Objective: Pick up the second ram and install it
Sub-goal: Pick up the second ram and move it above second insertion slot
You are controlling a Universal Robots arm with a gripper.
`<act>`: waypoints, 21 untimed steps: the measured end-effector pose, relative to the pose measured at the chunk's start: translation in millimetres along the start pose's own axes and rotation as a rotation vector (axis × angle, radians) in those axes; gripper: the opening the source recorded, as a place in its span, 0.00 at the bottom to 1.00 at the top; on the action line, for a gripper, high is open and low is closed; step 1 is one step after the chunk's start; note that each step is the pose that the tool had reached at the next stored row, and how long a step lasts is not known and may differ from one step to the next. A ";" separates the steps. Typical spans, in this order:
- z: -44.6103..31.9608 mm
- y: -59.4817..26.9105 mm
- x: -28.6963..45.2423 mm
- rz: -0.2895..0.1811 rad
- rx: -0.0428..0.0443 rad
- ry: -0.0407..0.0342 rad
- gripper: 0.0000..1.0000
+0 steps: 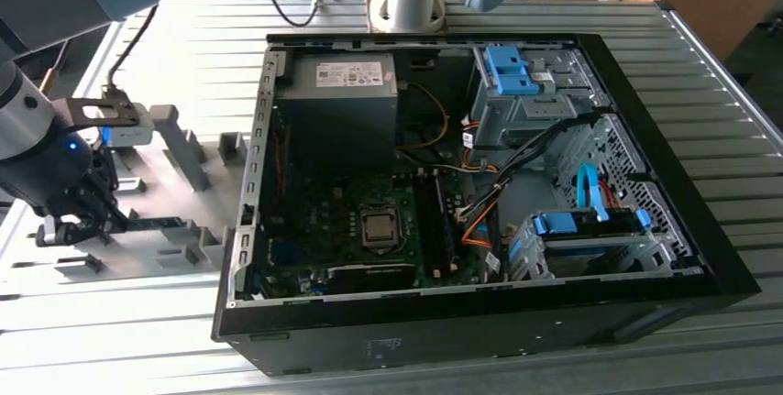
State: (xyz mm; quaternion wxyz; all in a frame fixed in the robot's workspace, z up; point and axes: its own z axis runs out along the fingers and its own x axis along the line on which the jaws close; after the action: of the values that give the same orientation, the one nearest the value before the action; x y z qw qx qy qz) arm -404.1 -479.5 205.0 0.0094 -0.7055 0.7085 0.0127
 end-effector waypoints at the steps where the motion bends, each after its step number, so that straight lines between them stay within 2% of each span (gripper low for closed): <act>1: -1.7 0.0 0.0 0.000 0.0000 0.0000 0.14; 6: -8.7 0.0 -0.3 0.000 0.0000 0.0000 0.14; 21: -10.7 0.1 -0.3 0.000 -0.0003 0.0002 0.14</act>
State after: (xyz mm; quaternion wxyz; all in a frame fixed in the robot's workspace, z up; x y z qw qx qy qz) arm -404.2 -479.5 215.7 0.0093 -0.7055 0.7085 0.0127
